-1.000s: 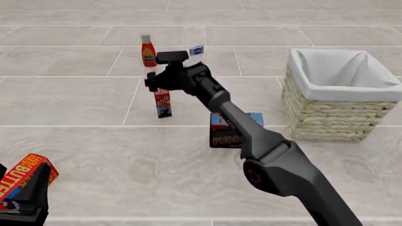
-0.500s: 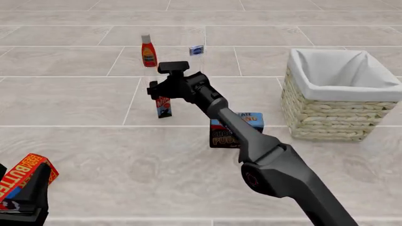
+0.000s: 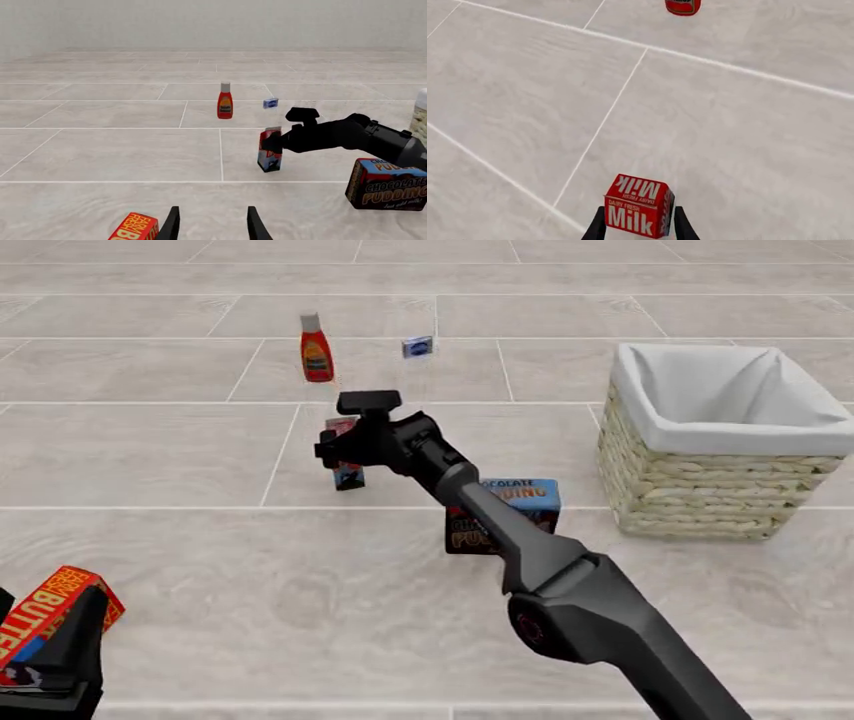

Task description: Pick the milk and place it in the basket.

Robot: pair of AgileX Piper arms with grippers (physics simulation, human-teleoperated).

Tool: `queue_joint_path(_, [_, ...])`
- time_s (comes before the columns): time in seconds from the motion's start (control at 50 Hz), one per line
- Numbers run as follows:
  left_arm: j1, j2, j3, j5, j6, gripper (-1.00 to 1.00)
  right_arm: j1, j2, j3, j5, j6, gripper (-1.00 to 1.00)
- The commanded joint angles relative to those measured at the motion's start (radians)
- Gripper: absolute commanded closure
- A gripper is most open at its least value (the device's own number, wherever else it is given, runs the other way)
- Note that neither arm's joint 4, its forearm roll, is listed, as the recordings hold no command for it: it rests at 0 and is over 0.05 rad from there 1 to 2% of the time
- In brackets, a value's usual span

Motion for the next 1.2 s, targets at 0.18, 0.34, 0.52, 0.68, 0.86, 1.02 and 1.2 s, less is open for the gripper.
queue_joint_path(0.18, [0.0,0.0,0.0,0.0,0.0,-1.0,-0.001,-0.006,0.0,0.004,-0.01,1.0])
queue_joint_path(0.34, [0.0,0.0,0.0,0.0,0.0,-1.0,-0.007,-0.021,0.0,0.01,-0.027,1.0])
queue_joint_path(0.52, [0.0,0.0,0.0,0.0,0.0,-1.0,-0.037,-0.075,0.0,0.007,-0.1,1.0])
queue_joint_path(0.68, [0.0,0.0,0.0,0.0,0.0,-1.0,-0.031,-0.117,0.0,0.015,-0.116,1.0])
queue_joint_path(0.86, [0.0,0.0,0.0,0.0,0.0,-1.0,-0.032,-0.166,0.0,0.035,-0.137,1.0])
queue_joint_path(1.02, [0.0,0.0,0.0,0.0,0.0,-1.0,-0.033,-0.213,0.0,0.051,-0.146,1.0])
queue_joint_path(1.2, [0.0,0.0,0.0,0.0,0.0,-1.0,-0.04,-0.37,0.231,-0.046,-0.152,1.0])
